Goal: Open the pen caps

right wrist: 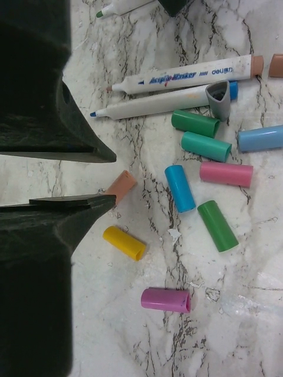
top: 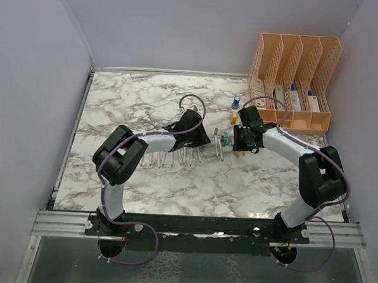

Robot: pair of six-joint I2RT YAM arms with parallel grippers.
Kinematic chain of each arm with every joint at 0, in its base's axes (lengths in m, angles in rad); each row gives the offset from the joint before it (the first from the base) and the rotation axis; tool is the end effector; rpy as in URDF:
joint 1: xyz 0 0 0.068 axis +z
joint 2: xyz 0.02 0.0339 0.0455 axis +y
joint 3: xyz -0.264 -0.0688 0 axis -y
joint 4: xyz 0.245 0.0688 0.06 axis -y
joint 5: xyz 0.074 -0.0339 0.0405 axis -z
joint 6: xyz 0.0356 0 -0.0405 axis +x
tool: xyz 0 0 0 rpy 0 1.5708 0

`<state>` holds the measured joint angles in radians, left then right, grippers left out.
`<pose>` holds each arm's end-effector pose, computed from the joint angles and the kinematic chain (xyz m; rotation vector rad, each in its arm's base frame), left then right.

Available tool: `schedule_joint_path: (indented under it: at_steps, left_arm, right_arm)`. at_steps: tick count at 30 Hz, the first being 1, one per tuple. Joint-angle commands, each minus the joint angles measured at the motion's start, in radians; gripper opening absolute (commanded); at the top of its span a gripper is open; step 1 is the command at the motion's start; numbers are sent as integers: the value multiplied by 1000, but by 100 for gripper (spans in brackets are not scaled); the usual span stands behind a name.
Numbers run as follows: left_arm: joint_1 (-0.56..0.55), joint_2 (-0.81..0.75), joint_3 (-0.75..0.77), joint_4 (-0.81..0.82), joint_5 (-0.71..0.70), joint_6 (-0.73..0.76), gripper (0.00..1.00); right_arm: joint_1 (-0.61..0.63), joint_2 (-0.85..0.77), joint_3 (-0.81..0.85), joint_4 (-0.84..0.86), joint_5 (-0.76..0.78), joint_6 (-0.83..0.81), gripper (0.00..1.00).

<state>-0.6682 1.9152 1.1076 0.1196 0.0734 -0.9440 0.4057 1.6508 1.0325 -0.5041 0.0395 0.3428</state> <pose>0.3174 -0.2539 0.1569 -0.2926 2.4157 -0.8913 0.2974 0.1262 0.1848 -0.0729 2.7037 0.1757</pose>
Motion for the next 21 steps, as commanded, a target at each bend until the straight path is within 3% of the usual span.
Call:
schedule_joint_path:
  at_steps: [1, 4, 8, 9, 11, 15, 18, 21]
  left_arm:
    - [1, -91, -17, -32, -43, 6, 32]
    - [11, -154, -22, -50, -66, 16, 37]
    - [22, -253, -40, -67, -96, 33, 57]
    - [24, -281, -46, -73, -105, 38, 66]
    - [29, -331, -58, -88, -125, 57, 97]
    - [56, -430, -63, -150, -130, 105, 99]
    - [65, -524, -74, -218, -212, 159, 99]
    - [69, -654, -96, -264, -328, 229, 99]
  right_arm:
    - [-3, -6, 6, 18, -8, -1, 28]
    - [-2, -24, 12, 15, -3, -1, 31]
    - [-2, -54, 38, 1, 1, -3, 38]
    - [-3, -64, 45, -2, 3, -3, 42]
    - [-4, -89, 56, -4, 6, -5, 52]
    - [-3, -173, 64, 37, 15, 5, 78]
    - [-2, -241, 58, 87, 51, 26, 99]
    - [-2, -311, 51, 130, 106, 35, 99]
